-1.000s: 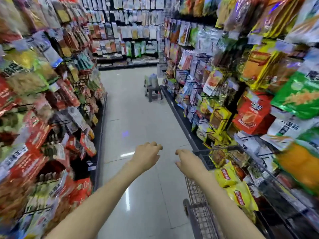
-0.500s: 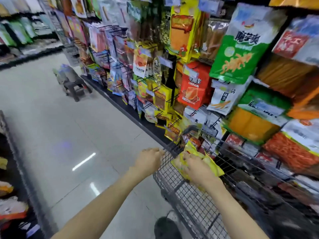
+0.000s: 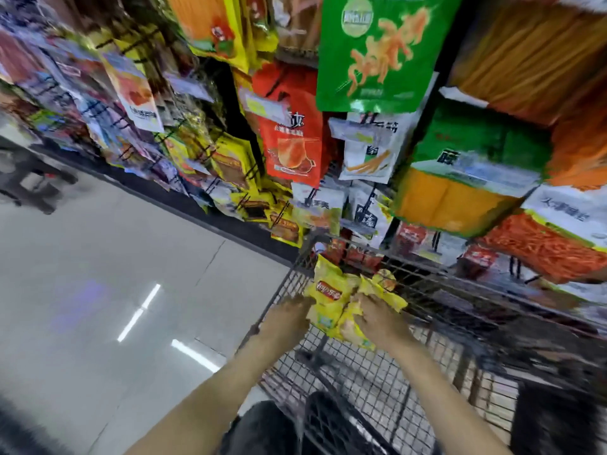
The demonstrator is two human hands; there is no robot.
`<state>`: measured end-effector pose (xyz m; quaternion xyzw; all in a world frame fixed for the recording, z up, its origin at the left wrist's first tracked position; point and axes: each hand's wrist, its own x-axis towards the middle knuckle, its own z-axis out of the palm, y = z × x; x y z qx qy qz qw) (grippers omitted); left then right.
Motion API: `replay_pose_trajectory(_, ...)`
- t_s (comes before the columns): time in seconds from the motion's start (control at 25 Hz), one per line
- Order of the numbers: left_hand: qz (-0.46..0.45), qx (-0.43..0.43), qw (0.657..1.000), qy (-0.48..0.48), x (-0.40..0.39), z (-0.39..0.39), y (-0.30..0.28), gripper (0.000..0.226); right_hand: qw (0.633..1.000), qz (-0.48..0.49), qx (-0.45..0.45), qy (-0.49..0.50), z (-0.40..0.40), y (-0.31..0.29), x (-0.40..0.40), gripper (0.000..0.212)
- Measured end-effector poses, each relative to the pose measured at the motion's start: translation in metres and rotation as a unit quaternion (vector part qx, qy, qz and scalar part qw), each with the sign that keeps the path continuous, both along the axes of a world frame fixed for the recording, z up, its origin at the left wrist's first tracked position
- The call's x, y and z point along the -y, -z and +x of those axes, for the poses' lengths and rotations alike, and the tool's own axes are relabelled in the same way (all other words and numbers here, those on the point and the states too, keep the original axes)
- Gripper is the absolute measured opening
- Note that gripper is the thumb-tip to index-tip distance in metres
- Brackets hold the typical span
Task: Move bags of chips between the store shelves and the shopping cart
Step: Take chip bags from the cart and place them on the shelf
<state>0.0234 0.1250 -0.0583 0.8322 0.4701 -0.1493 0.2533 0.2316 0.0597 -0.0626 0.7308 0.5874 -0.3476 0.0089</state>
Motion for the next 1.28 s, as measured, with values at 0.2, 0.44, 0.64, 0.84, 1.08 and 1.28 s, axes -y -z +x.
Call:
replay_pose_trajectory(0.2, -0.058, 0.003, 0.998, -0.001, -0.020, 0.006, 0.068, 0.063, 0.996, -0.044, -0.047, 0.069, -0.009, 0.055, 0.003, 0.041)
replay_pose_trajectory(0.44, -0.158, -0.001, 0.986, -0.051, -0.034, 0.005, 0.150, 0.082, 0.986, -0.043, -0.091, 0.136, -0.018, 0.116, -0.013, 0.041)
replay_pose_trajectory(0.64, -0.147, 0.031, 0.984, -0.092, -0.045, 0.020, 0.200, 0.086, 0.973, -0.079, -0.118, 0.180, -0.027, 0.170, -0.033, 0.065)
replay_pose_trajectory(0.84, -0.150, 0.060, 0.978, -0.132, -0.047, 0.031, 0.226, 0.088, 0.960, -0.094, -0.120, 0.236, -0.033, 0.208, -0.044, 0.076)
replay_pose_trajectory(1.08, -0.175, 0.069, 0.955, -0.230, -0.049, 0.044, 0.244, 0.081, 0.900, -0.092, -0.209, 0.370, -0.024, 0.227, -0.069, 0.075)
replay_pose_trajectory(1.28, -0.181, 0.053, 0.952, -0.239, -0.050, 0.044, 0.249, 0.085, 0.874, -0.086, -0.245, 0.411, -0.021, 0.228, -0.065, 0.070)
